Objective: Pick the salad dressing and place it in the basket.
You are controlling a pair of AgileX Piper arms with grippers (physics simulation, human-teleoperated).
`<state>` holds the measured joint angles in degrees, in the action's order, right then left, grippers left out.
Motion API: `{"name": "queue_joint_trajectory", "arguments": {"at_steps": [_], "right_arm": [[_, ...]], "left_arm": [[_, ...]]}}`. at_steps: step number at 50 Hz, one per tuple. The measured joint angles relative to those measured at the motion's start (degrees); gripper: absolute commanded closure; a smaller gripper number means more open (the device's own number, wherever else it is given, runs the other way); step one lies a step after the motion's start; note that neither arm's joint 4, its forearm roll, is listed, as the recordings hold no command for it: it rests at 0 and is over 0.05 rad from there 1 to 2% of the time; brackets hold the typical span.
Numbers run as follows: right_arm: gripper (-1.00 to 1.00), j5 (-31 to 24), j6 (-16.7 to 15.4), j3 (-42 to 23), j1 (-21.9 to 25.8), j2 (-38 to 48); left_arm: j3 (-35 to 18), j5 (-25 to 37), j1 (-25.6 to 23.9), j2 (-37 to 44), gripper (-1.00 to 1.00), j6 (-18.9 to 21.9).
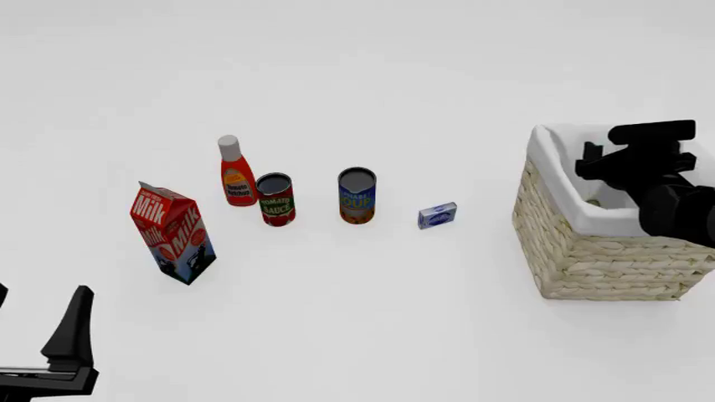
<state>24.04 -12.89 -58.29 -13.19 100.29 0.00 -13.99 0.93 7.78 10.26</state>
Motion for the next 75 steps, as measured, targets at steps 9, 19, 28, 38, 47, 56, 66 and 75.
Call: {"name": "queue_joint_trajectory", "arguments": {"at_steps": [9, 19, 28, 38, 47, 56, 66, 75], "right_arm": [[-1.00, 0.02, -0.03, 0.15, 0.17, -0.19], [-1.00, -0.36, -0.04, 0.99, 0.58, -2.23], [-1.00, -1.11, 0.19, 2.30, 1.08, -5.69], [-1.00, -1.64, 0.46, 5.05, 1.75, -10.38], [-1.00, -1.38, 0.79, 9.06, 2.44, -15.36], [-1.00, -0.65, 1.69, 14.06, 3.18, -20.78], [-1.00, 0.41, 2.68, 19.74, 3.92, -26.48], [-1.00, 1.47, 3.42, 24.95, 4.75, -31.03]], "left_arm": [[0.00, 0.37, 0.05, -0.44, -1.00, -0.02], [0.00, 0.79, 0.13, -0.92, -1.00, -0.07], [0.00, 0.97, 0.18, -1.14, -1.00, -0.11], [0.00, 1.08, 0.22, -1.39, -1.00, -0.16], [0.00, 1.30, 0.27, -1.90, -1.00, -0.21], [0.00, 2.23, 0.15, -3.06, -1.00, -0.33], [0.00, 4.04, 0.22, -5.33, -1.00, -0.37], [0.00, 4.99, 0.44, -6.64, -1.00, -0.42]]}}
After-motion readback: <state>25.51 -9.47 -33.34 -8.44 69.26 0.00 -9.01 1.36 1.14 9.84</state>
